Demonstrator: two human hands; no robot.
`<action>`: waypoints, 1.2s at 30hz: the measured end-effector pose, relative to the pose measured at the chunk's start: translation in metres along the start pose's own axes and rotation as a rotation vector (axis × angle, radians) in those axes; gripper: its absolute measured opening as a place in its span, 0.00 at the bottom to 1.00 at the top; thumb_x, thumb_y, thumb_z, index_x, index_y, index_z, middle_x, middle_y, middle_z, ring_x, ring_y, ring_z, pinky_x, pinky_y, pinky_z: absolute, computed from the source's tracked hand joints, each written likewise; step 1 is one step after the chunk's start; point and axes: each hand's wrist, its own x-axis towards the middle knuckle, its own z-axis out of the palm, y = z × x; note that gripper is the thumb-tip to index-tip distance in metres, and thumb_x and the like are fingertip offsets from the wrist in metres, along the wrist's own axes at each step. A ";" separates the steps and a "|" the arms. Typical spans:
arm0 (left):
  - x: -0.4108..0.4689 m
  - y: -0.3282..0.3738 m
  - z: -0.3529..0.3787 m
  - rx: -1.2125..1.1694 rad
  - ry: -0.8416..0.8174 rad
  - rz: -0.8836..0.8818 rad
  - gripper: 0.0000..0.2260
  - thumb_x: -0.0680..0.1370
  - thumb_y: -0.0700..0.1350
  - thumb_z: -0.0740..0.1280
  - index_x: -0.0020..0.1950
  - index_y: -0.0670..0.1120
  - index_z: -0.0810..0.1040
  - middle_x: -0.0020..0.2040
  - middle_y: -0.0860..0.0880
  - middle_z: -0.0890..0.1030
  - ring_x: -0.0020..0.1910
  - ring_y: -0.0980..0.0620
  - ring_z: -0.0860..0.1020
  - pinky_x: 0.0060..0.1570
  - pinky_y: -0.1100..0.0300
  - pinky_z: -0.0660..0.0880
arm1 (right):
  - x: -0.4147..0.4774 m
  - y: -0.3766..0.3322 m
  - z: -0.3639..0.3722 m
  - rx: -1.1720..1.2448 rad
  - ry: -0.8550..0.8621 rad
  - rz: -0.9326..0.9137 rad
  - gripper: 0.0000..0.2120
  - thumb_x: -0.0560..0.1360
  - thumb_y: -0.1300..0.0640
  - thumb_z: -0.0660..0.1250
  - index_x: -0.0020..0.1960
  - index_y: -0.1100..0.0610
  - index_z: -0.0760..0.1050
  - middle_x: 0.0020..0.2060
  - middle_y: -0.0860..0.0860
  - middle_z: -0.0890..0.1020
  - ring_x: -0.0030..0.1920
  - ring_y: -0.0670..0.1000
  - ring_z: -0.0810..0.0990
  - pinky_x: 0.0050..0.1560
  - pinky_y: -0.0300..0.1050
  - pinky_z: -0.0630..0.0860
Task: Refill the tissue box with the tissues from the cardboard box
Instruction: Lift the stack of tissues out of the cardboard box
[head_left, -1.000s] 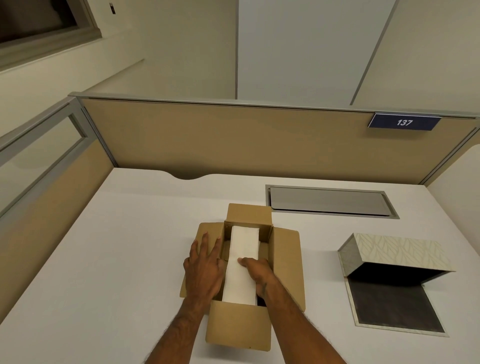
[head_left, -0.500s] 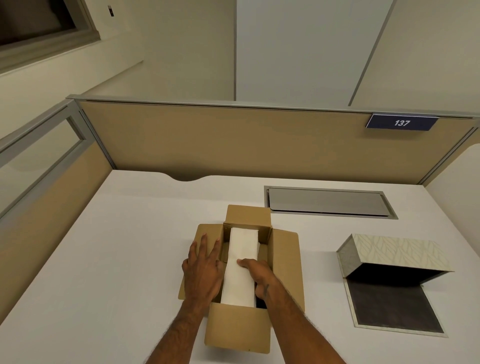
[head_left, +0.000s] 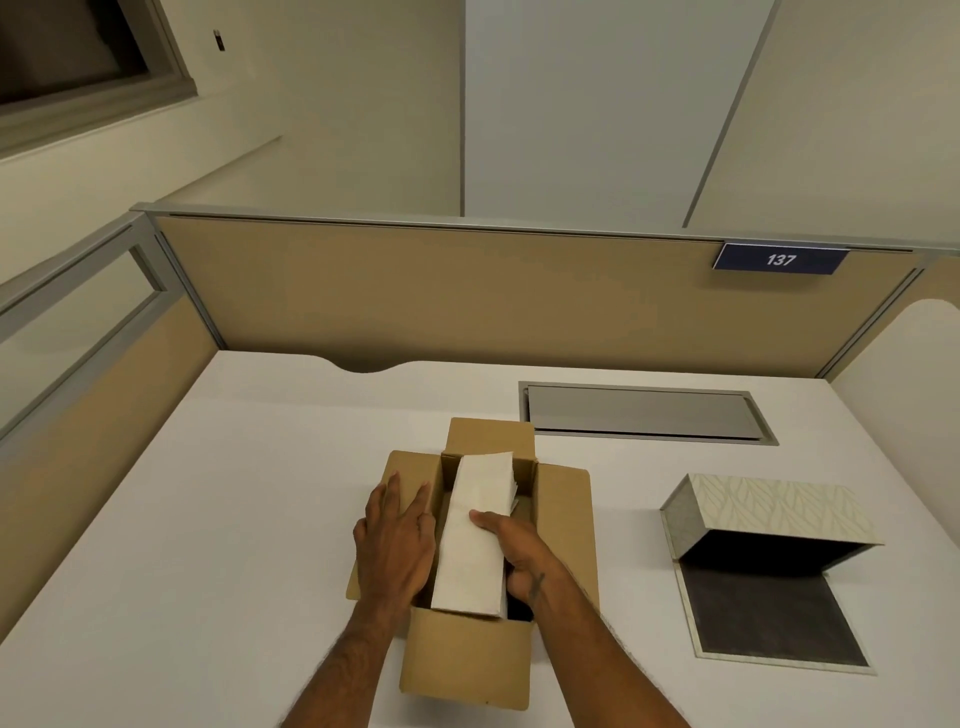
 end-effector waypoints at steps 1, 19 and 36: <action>0.000 0.001 -0.001 -0.007 -0.003 0.001 0.21 0.81 0.53 0.53 0.75 0.56 0.61 0.79 0.45 0.58 0.76 0.43 0.56 0.68 0.42 0.64 | -0.002 -0.002 -0.001 0.009 -0.009 -0.004 0.23 0.72 0.57 0.74 0.65 0.61 0.74 0.56 0.62 0.83 0.56 0.62 0.82 0.60 0.61 0.78; -0.001 0.024 -0.043 -0.456 -0.007 -0.177 0.25 0.82 0.56 0.50 0.78 0.51 0.50 0.80 0.47 0.52 0.78 0.48 0.47 0.74 0.42 0.38 | -0.088 -0.084 0.009 0.304 -0.100 -0.262 0.14 0.73 0.57 0.73 0.57 0.58 0.76 0.53 0.59 0.84 0.54 0.61 0.82 0.59 0.61 0.77; -0.098 0.189 -0.104 -1.742 -0.360 -0.342 0.34 0.63 0.60 0.75 0.65 0.50 0.71 0.58 0.43 0.79 0.58 0.44 0.76 0.49 0.54 0.73 | -0.153 -0.106 -0.060 0.555 0.187 -0.412 0.22 0.72 0.56 0.72 0.63 0.59 0.73 0.53 0.58 0.83 0.53 0.60 0.81 0.52 0.56 0.79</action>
